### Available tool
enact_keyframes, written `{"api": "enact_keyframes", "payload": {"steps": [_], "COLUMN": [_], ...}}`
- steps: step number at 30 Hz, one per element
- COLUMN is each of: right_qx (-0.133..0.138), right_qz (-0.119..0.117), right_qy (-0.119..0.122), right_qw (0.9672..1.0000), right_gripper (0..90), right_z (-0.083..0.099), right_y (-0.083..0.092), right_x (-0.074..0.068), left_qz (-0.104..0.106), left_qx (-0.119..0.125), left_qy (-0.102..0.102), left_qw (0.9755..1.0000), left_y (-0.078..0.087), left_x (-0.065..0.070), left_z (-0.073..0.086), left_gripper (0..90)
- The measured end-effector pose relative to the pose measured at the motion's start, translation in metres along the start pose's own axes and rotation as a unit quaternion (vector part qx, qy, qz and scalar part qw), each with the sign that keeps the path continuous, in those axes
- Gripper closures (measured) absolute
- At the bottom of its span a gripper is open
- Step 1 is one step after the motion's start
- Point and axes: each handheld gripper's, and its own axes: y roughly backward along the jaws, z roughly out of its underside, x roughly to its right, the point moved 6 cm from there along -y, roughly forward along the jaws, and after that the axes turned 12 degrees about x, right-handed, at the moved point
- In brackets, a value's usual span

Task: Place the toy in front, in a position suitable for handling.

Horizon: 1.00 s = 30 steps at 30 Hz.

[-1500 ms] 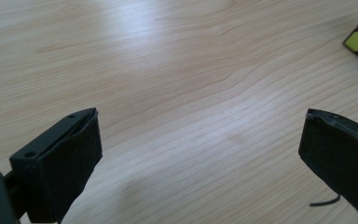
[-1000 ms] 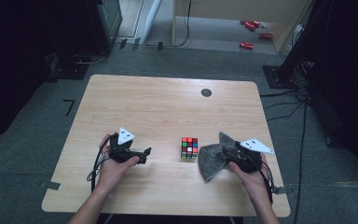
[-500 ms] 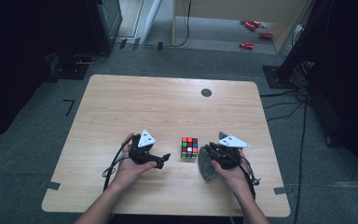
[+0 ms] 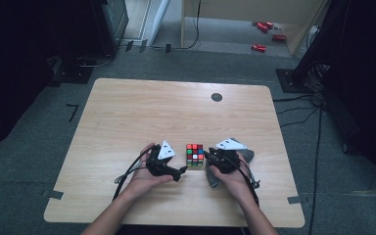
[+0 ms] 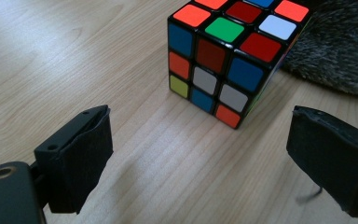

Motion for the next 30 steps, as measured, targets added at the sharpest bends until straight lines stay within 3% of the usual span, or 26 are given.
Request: {"api": "enact_keyframes", "payload": {"steps": [4,8,9,12,13,17,20,23,25,27,30], "right_qx": [-0.001,0.001,0.0,0.001,0.001,0.0,-0.003,-0.002,-0.001,-0.001,-0.002], "right_qz": [-0.01,-0.02,-0.022,-0.022,-0.022,-0.026,-0.031,-0.031,-0.031,-0.031,-0.033], "right_qy": [0.009,0.019,0.02,0.021,0.021,0.019,0.015,0.012,0.01,0.005,0.0], "right_qw": [0.9999,0.9996,0.9996,0.9995,0.9995,0.9995,0.9994,0.9994,0.9995,0.9995,0.9994], "right_gripper": [70.6,70.2,70.2,70.4,70.4,70.4,70.0,70.3,71.0,71.6,72.5], "right_z": [-0.001,-0.001,-0.001,-0.002,-0.002,-0.002,-0.001,-0.001,-0.001,-0.001,0.0], "right_y": [-0.005,-0.01,-0.01,-0.012,-0.012,-0.012,-0.013,-0.013,-0.013,-0.013,-0.013], "right_x": [-0.007,-0.013,-0.014,-0.015,-0.015,-0.015,-0.016,-0.016,-0.015,-0.015,-0.016], "left_qz": [-0.001,-0.001,-0.003,-0.015,-0.013,0.009,0.02,0.029,0.038,0.035,0.023], "left_qx": [0.001,0.019,0.028,0.037,0.038,0.031,0.035,0.034,0.038,0.036,0.022], "left_qy": [-0.006,-0.018,-0.03,-0.094,-0.103,-0.101,-0.101,-0.088,-0.068,-0.061,-0.074], "left_qw": [1.0,0.9996,0.9992,0.9948,0.9938,0.9944,0.9941,0.9952,0.9963,0.9968,0.9967], "left_y": [-0.003,-0.01,-0.013,-0.02,-0.022,-0.027,-0.027,-0.024,-0.022,-0.021,-0.022], "left_x": [-0.003,-0.005,-0.004,-0.003,-0.002,-0.002,0.002,0.002,0.001,0.002,0.003], "left_z": [-0.001,-0.005,-0.006,-0.006,-0.007,-0.009,-0.009,-0.008,-0.008,-0.007,-0.005], "left_gripper": [7.9,7.9,7.9,7.8,7.8,8.6,18.2,22.5,24.8,26.3,25.0]}}
